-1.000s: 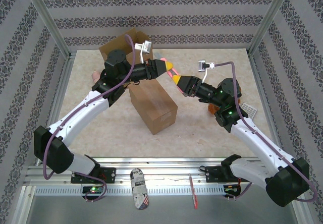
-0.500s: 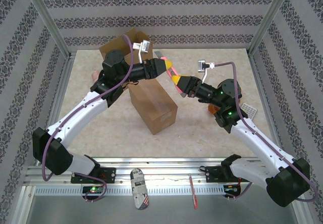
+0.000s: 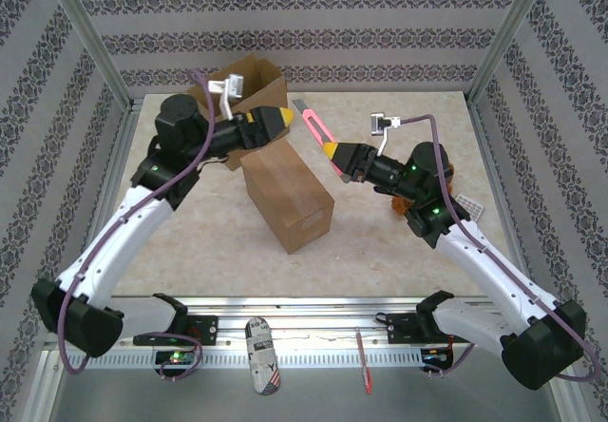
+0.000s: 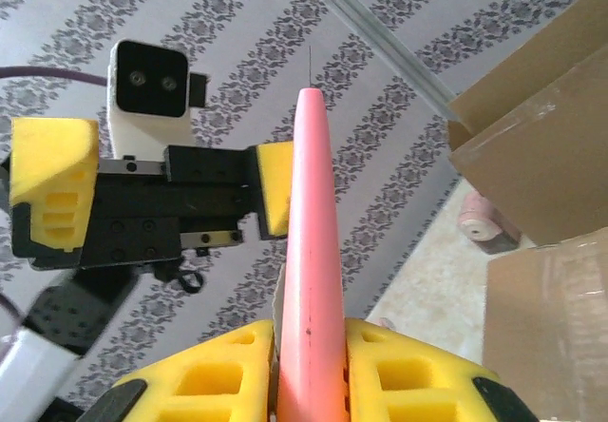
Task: Unpack the express box
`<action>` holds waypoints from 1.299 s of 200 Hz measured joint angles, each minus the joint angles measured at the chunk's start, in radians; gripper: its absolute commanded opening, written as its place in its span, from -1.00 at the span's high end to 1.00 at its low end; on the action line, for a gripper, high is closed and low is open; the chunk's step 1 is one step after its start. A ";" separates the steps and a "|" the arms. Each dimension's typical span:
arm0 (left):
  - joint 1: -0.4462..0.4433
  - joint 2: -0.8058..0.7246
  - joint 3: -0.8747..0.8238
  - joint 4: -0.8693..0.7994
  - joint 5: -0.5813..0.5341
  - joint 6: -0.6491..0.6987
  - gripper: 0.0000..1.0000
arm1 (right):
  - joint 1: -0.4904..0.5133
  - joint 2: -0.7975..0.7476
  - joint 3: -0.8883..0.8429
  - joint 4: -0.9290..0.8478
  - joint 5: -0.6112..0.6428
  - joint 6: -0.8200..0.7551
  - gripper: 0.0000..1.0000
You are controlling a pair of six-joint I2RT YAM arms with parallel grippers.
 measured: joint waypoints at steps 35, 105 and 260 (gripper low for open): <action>0.029 -0.054 0.034 -0.327 -0.169 0.090 -0.70 | 0.026 0.018 0.105 -0.174 0.038 -0.115 1.00; 0.036 -0.003 0.015 -0.659 -0.386 0.132 -0.47 | 0.118 0.210 0.428 -0.606 0.205 -0.390 1.00; 0.091 0.145 -0.253 -0.331 -0.283 0.003 -0.33 | 0.255 0.595 0.798 -1.024 0.586 -0.674 1.00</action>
